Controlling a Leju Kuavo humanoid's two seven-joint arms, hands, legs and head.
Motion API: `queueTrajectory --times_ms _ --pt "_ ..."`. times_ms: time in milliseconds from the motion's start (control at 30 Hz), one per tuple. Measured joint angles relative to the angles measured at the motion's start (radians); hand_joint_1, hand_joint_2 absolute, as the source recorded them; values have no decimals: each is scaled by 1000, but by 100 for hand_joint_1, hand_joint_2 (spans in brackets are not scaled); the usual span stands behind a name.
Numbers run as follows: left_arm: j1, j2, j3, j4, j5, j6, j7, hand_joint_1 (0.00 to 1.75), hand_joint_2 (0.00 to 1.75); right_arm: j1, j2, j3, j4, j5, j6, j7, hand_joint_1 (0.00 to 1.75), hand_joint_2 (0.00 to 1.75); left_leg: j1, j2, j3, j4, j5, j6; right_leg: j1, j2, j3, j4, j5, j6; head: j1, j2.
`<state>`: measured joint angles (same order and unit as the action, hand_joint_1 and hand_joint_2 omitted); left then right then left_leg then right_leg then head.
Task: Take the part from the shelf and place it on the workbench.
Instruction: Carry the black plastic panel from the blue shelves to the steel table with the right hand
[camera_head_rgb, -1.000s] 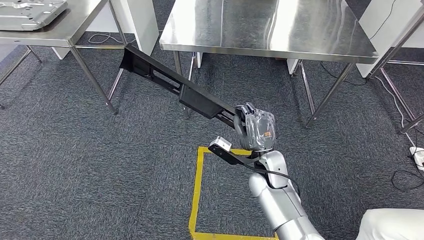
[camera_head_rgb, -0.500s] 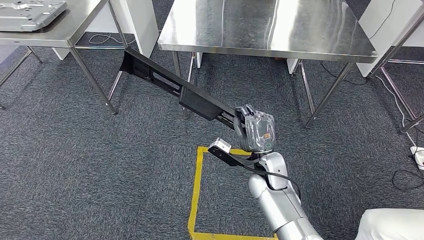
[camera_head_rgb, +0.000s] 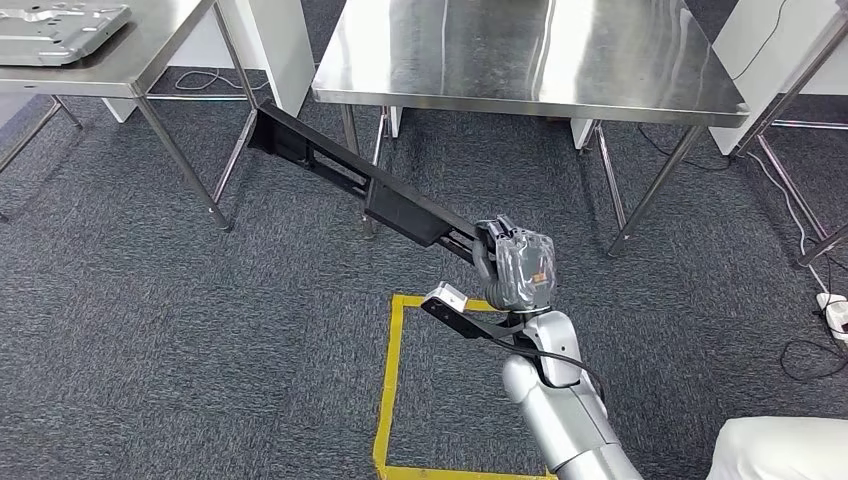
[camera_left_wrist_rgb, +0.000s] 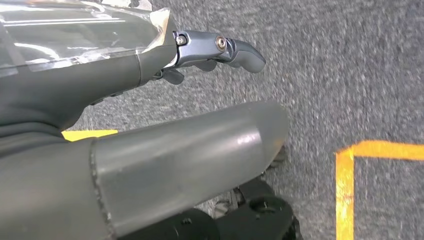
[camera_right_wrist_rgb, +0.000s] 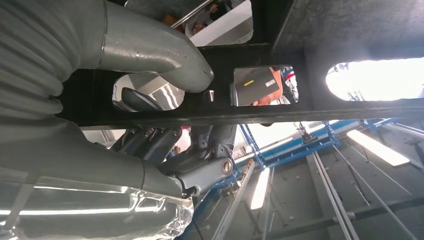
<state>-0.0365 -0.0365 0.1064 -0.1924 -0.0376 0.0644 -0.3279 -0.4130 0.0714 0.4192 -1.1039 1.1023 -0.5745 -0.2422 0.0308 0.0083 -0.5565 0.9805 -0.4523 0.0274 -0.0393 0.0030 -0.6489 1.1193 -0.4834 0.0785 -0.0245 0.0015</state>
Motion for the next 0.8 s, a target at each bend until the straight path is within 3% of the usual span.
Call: queueTrajectory --times_ms 33,67,167,233,267,333,400,433,500,567,700,767,800 --pt "0 2 1 0 -3 0 0 0 0 0 0 0 0 5 0 2 175 175 3 1 0 6 -5 -11 -2 -5 27 -61 13 6 3 0" --pt "0 3 2 0 -7 0 1 0 0 0 0 0 0 10 0 3 175 175 3 2 -2 11 -11 -21 -2 -9 43 -94 22 2 6 0" --pt "1 4 7 -1 -17 -1 4 0 0 6 -1 -1 -1 27 0 10 175 175 3 6 -4 20 -17 -44 3 -8 47 -98 26 -40 4 0" --pt "0 3 8 -2 -22 -1 5 0 0 6 -2 -3 -6 32 2 11 175 175 8 7 -13 49 -34 -51 4 -4 53 -97 27 -53 -1 0" --pt "-1 3 8 -2 -24 -1 5 0 0 5 -2 -4 -10 32 2 12 175 175 9 5 -34 89 -56 -53 6 -2 57 -98 26 -57 -4 0" --pt "-1 2 10 -3 -27 -1 6 0 0 4 -2 -6 -13 34 4 12 175 175 8 1 -107 221 -115 -54 14 0 62 -98 20 -66 -11 0" --pt "1 2 13 -3 -29 -1 8 0 0 6 -3 -9 -14 34 5 13 175 175 4 0 -170 308 -136 -47 24 3 68 -98 13 -75 -13 0" --pt "2 2 14 -3 -29 -1 8 0 0 7 -3 -12 -13 33 5 14 175 175 1 -1 -176 296 -115 -40 29 5 72 -98 10 -79 -14 0" --pt "3 3 16 -3 -30 -1 9 0 0 5 -3 -15 -13 32 5 15 175 175 -11 -4 -138 179 -31 -15 37 9 83 -98 4 -87 -14 0" --pt "2 5 21 -3 -30 -1 9 0 0 -1 -4 -18 -12 30 5 16 175 175 -25 -6 -96 73 15 7 42 12 89 -100 -3 -87 -12 0" --pt "3 6 26 -4 -30 -1 9 0 0 -4 -5 -20 -10 30 5 17 175 175 -34 -7 -74 34 25 20 40 12 91 -101 -14 -70 -15 0" --pt "2 5 27 -4 -30 -1 9 0 0 -7 -5 -22 -11 30 5 17 175 175 -28 -5 -55 16 30 25 41 9 69 -51 -39 -66 -10 0" --pt "2 4 27 -4 -30 -1 9 0 0 -9 -6 -23 -10 30 5 17 175 175 -25 -5 -48 11 29 28 38 7 38 6 -60 -66 -8 0"
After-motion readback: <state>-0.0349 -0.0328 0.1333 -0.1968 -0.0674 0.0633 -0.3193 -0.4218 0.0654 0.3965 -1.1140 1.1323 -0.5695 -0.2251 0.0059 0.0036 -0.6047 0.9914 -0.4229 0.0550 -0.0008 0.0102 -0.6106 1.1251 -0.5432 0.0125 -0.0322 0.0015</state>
